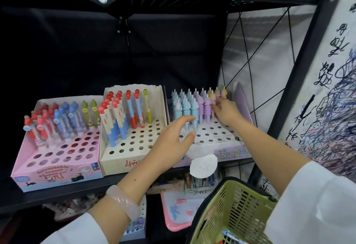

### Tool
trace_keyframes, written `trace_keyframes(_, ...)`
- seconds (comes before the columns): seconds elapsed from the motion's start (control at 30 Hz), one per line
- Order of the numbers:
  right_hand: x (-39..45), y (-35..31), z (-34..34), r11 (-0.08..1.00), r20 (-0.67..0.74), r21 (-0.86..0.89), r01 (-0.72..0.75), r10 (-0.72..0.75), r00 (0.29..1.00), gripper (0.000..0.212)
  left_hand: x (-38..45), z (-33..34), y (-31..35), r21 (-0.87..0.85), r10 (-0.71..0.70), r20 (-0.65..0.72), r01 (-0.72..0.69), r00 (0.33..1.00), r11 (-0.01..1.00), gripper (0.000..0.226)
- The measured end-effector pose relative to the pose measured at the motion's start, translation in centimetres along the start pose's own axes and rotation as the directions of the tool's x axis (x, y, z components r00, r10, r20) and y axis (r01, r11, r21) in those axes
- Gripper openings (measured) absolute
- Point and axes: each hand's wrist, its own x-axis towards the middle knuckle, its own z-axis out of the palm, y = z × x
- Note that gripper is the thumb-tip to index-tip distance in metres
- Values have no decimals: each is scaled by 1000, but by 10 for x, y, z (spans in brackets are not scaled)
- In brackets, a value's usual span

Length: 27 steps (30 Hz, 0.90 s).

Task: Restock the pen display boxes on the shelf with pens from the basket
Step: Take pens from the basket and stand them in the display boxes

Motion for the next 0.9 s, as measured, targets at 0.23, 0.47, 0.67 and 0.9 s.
trace_keyframes(0.23, -48, -11, -28, 995, -67, 77, 55, -50, 997, 29, -24, 7, 17, -80, 28, 23, -26, 999, 996, 37)
trace_keyframes(0.47, -186, 37, -23, 964, 119, 242, 109, -141, 983, 14, -84, 89, 5, -123, 50, 273, -17, 961, 992, 39)
trace_keyframes(0.67, -269, 164, 49, 972, 428, -199, -128, 204, 881, 24, -129, 167, -37, 25, -169, 600, 193, 782, 981, 40)
trace_keyframes(0.9, -295, 238, 117, 898, 565, -431, -91, 347, 749, 55, -135, 185, -53, 92, -240, 636, 236, 734, 967, 37)
